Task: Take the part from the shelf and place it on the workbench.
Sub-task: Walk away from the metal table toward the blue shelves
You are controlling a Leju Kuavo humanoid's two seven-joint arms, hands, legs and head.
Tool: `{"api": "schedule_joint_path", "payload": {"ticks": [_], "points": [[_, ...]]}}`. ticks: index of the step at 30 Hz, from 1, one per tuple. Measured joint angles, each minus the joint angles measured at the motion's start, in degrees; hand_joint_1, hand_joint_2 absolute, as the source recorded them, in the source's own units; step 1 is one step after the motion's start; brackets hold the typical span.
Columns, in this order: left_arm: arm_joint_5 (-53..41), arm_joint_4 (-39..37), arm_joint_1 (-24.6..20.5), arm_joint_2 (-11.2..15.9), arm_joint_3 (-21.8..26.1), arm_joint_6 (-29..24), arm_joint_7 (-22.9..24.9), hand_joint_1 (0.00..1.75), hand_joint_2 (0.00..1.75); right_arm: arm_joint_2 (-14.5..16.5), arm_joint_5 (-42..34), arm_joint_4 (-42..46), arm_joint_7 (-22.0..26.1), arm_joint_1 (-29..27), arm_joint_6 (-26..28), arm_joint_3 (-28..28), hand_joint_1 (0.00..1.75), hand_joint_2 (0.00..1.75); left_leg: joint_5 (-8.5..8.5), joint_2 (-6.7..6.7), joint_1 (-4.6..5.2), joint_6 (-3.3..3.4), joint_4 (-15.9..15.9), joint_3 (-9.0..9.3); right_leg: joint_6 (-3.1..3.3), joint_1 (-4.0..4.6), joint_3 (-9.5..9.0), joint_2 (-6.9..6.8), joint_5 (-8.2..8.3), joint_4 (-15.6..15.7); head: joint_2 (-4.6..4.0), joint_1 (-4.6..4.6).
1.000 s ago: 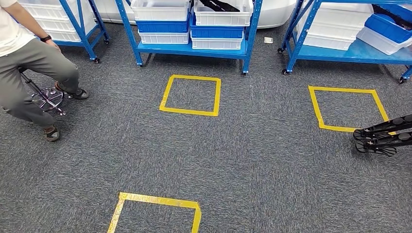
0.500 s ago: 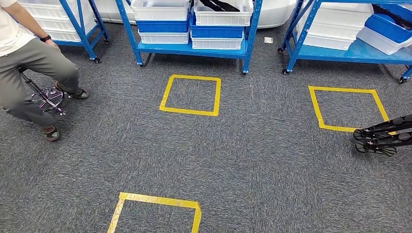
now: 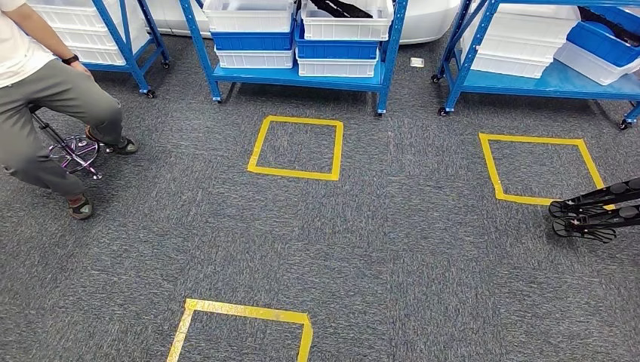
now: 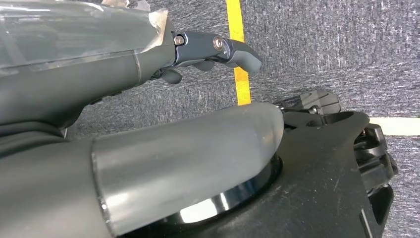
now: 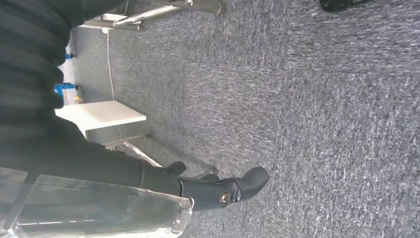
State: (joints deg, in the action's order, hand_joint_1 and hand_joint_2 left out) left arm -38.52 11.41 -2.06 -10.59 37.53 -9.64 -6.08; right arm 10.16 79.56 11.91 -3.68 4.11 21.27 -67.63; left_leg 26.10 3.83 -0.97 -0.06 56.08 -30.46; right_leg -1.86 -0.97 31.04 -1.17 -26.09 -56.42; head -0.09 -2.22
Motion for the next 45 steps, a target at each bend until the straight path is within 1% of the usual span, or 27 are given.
{"api": "schedule_joint_path", "payload": {"ticks": [14, 15, 17, 19, 20, 21, 23, 24, 25, 26, 28, 29, 30, 31, 33, 34, 35, 36, 37, 38, 39, 40, 41, 42, 43, 44, 45], "points": [[-0.93, 0.02, -1.05, -0.43, -0.01, 0.97, -0.73, 0.00, 0.00, 0.28, -1.09, 0.00, -0.07, 0.18, 1.05, -0.02, 0.00, 1.75, 0.00, 0.00, 0.00, 0.00, 0.01, 0.00, 0.00, 0.00, 0.00, 0.00, 0.00, 0.00, 0.01, 0.00], [-0.93, 0.02, -1.08, -0.43, -0.01, 1.12, -0.84, 0.00, 0.00, 0.29, -1.14, 0.00, 0.01, 0.19, 1.05, -0.02, 0.00, 1.75, 0.06, 0.01, 0.02, 0.01, 0.11, -0.05, -0.06, -0.22, -0.06, -0.03, 0.05, 0.09, 0.01, 0.00], [-0.93, 0.02, -1.21, -0.42, -0.02, 1.31, -0.97, 0.00, 0.00, 0.43, -1.23, 0.00, 0.09, 0.23, 1.07, -0.03, 0.00, 1.75, 0.11, -0.02, 0.07, 0.52, 0.01, -0.06, -0.46, -0.69, -0.34, -0.19, 0.30, 0.53, 0.01, 0.19], [-0.98, 0.03, -1.37, -0.49, -0.01, 1.40, -1.08, 0.00, 0.00, 0.51, -1.29, 0.00, 0.09, 0.31, 1.10, -0.05, 0.00, 1.75, -0.66, -0.09, -0.29, 1.49, -1.69, 0.74, -0.84, -0.65, -0.51, -0.23, 0.30, 0.80, 0.01, 0.33], [-1.02, 0.04, -1.46, -0.57, -0.01, 1.45, -1.13, 0.00, 0.00, 0.46, -1.33, 0.00, 0.09, 0.36, 1.11, -0.06, 0.00, 1.75, -1.15, -0.07, -0.50, 1.88, -2.68, 1.22, -0.75, -0.52, -0.08, -0.05, -0.33, -0.18, 0.01, 0.28], [-1.07, 0.04, -1.55, -0.65, -0.01, 1.50, -1.18, 0.00, 0.00, 0.39, -1.37, 0.00, 0.09, 0.38, 1.11, -0.08, 0.00, 1.75, -1.60, -0.08, -0.75, 2.09, -3.45, 1.60, -0.51, -0.48, 1.11, 0.21, -1.56, -2.63, 0.00, -0.01], [-1.11, 0.04, -1.69, -0.78, -0.02, 1.58, -1.27, 0.00, 0.00, 0.23, -1.46, 0.00, 0.09, 0.37, 1.11, -0.13, 0.00, 1.75, -1.78, -0.08, -0.90, 2.11, -3.69, 1.60, -0.20, -0.76, 4.87, 0.72, -4.70, -10.29, 0.00, -0.57], [-1.12, 0.04, -1.73, -0.81, -0.02, 1.60, -1.30, 0.00, 0.00, 0.14, -1.49, 0.00, 0.09, 0.33, 1.11, -0.16, 0.00, 1.75, -1.75, -0.12, -1.02, 1.94, -3.66, 1.56, -0.40, -0.97, 6.51, 0.85, -5.68, -13.50, 0.01, -0.79], [-1.16, 0.04, -1.72, -0.85, -0.02, 1.60, -1.32, 0.00, 0.00, 0.04, -1.52, 0.00, 0.09, 0.26, 1.11, -0.20, 0.00, 1.75, -1.66, -0.18, -1.20, 1.67, -3.59, 1.59, -0.89, -1.26, 7.15, 0.89, -5.74, -14.70, 0.01, -0.85], [-1.27, 0.04, -1.72, -0.87, -0.02, 1.59, -1.33, 0.00, 0.00, -0.05, -1.55, 0.00, 0.10, 0.20, 1.12, -0.24, 0.00, 1.75, -1.50, -0.24, -1.51, 1.22, -3.42, 1.66, -1.65, -1.61, 6.55, 0.87, -4.82, -13.42, 0.01, -0.87], [-1.50, 0.06, -1.73, -0.82, -0.02, 1.49, -1.33, 0.00, 0.00, -0.11, -1.63, -0.02, 0.15, 0.15, 1.12, -0.31, 0.00, 1.75, -0.78, -0.31, -2.19, -0.17, -2.40, 1.64, -3.36, -2.38, 3.02, 0.44, -1.81, -6.19, 0.01, -1.12], [-1.60, 0.08, -1.79, -0.77, -0.02, 1.40, -1.33, 0.00, 0.00, -0.04, -1.67, -0.04, 0.18, 0.17, 1.12, -0.34, 0.00, 1.75, -0.25, -0.31, -2.37, -1.00, -1.62, 1.46, -3.69, -2.44, 1.50, 0.35, -0.82, -3.10, 0.01, -1.53], [-1.66, 0.10, -1.83, -0.72, -0.02, 1.31, -1.34, 0.00, 0.00, 0.03, -1.70, -0.05, 0.21, 0.19, 1.13, -0.38, 0.00, 1.75, 0.21, -0.33, -2.36, -1.66, -0.96, 1.26, -3.45, -2.36, 0.76, 0.29, -0.51, -1.54, 0.01, -1.83], [-1.72, 0.13, -1.87, -0.69, -0.02, 1.21, -1.36, 0.00, 0.00, 0.09, -1.75, -0.06, 0.23, 0.20, 1.14, -0.42, 0.00, 1.75, 0.55, -0.35, -2.27, -2.13, -0.53, 1.10, -2.82, -2.18, 0.71, 0.33, -0.76, -1.40, 0.01, -1.99], [-1.83, 0.13, -1.90, -0.76, -0.02, 1.13, -1.45, 0.00, 0.00, -0.03, -1.86, -0.02, 0.25, 0.21, 1.17, -0.54, 0.00, 1.75, 0.80, -0.35, -2.55, -2.47, -0.39, 1.17, -1.29, -1.96, 0.86, 0.79, -1.17, -1.95, 0.02, -1.37], [-1.89, 0.13, -1.92, -0.78, -0.02, 1.08, -1.51, 0.00, 0.00, -0.03, -1.93, -0.01, 0.25, 0.20, 1.18, -0.60, 0.00, 1.75, 1.22, -0.60, -2.87, -2.51, 0.04, 1.14, -0.73, -1.97, 0.77, 0.97, -1.29, -2.05, 0.02, -0.98], [-1.97, 0.13, -1.93, -0.78, -0.02, 1.03, -1.59, 0.00, 0.00, 0.01, -2.00, 0.00, 0.25, 0.21, 1.20, -0.66, 0.00, 1.75, 2.17, -1.08, -3.08, -2.46, 1.40, 0.59, -0.27, -1.91, 0.65, 1.15, -1.39, -2.08, 0.02, -0.69], [-2.05, 0.13, -1.94, -0.78, -0.03, 0.98, -1.66, 0.00, 0.00, 0.04, -2.04, 0.01, 0.25, 0.25, 1.22, -0.72, 0.00, 1.75, 3.68, -1.76, -3.11, -2.34, 4.04, -0.66, 0.20, -1.75, 0.52, 1.30, -1.45, -2.07, 0.02, -0.52], [-2.11, 0.13, -1.94, -0.77, -0.03, 0.89, -1.72, 0.00, 0.00, 0.10, -2.09, 0.01, 0.25, 0.28, 1.25, -0.80, 0.00, 1.75, 5.58, -2.52, -2.93, -2.07, 7.99, -2.67, 0.56, -1.58, 0.45, 1.42, -1.56, -2.07, 0.01, -0.37], [-2.15, 0.12, -1.90, -0.78, -0.04, 0.81, -1.75, 0.00, 0.00, 0.10, -2.13, 0.01, 0.25, 0.33, 1.28, -0.87, 0.00, 1.75, 7.36, -3.01, -2.63, -1.79, 12.51, -5.21, 0.86, -1.27, 0.39, 1.58, -1.69, -2.07, 0.01, -0.23], [-2.16, 0.12, -1.83, -0.78, -0.04, 0.75, -1.77, 0.00, 0.00, 0.12, -2.16, 0.00, 0.25, 0.38, 1.31, -0.94, 0.00, 1.75, 8.43, -3.27, -2.34, -1.48, 16.34, -7.52, 1.15, -0.93, 0.27, 1.78, -1.83, -2.07, 0.00, -0.12], [-2.16, 0.11, -1.75, -0.77, -0.04, 0.68, -1.77, 0.00, 0.00, 0.15, -2.19, 0.00, 0.25, 0.40, 1.33, -0.99, 0.00, 1.75, 8.37, -3.37, -2.05, -1.05, 18.44, -9.11, 1.39, -0.58, 0.06, 2.04, -1.99, -2.07, 0.01, -0.04], [-2.15, 0.11, -1.69, -0.77, -0.03, 0.63, -1.77, 0.00, 0.00, 0.16, -2.20, 0.00, 0.24, 0.40, 1.37, -1.02, 0.00, 1.75, 7.13, -3.41, -1.74, -0.46, 18.24, -9.63, 1.59, -0.23, -0.23, 2.32, -2.15, -2.07, 0.01, -0.01], [-2.15, 0.11, -1.66, -0.76, -0.03, 0.58, -1.77, 0.00, 0.00, 0.19, -2.19, 0.00, 0.24, 0.42, 1.41, -1.03, 0.00, 1.75, 4.87, -3.52, -1.37, 0.31, 15.69, -9.03, 1.79, 0.06, -0.55, 2.60, -2.31, -2.06, 0.01, 0.02], [-2.14, 0.12, -1.65, -0.73, -0.02, 0.53, -1.77, 0.00, 0.00, 0.27, -2.17, 0.00, 0.24, 0.44, 1.46, -1.04, 0.00, 1.75, 2.33, -3.79, -0.93, 1.23, 11.84, -7.77, 1.94, 0.23, -0.75, 2.89, -2.49, -2.04, 0.01, 0.04], [-2.15, 0.12, -1.67, -0.69, -0.03, 0.50, -1.77, 0.00, 0.00, 0.39, -2.14, 0.00, 0.23, 0.50, 1.52, -1.05, 0.00, 1.75, 0.62, -4.10, -0.56, 2.03, 8.25, -6.43, 1.94, 0.59, -0.90, 3.13, -2.70, -2.05, 0.01, -0.02], [-2.15, 0.12, -1.70, -0.68, -0.03, 0.45, -1.77, 0.00, 0.00, 0.51, -2.11, 0.00, 0.24, 0.56, 1.59, -1.05, 0.00, 1.75, -0.37, -4.40, -0.20, 2.50, 5.54, -5.41, 1.89, 0.73, -0.89, 3.34, -2.88, -2.04, 0.01, -0.04]]}}
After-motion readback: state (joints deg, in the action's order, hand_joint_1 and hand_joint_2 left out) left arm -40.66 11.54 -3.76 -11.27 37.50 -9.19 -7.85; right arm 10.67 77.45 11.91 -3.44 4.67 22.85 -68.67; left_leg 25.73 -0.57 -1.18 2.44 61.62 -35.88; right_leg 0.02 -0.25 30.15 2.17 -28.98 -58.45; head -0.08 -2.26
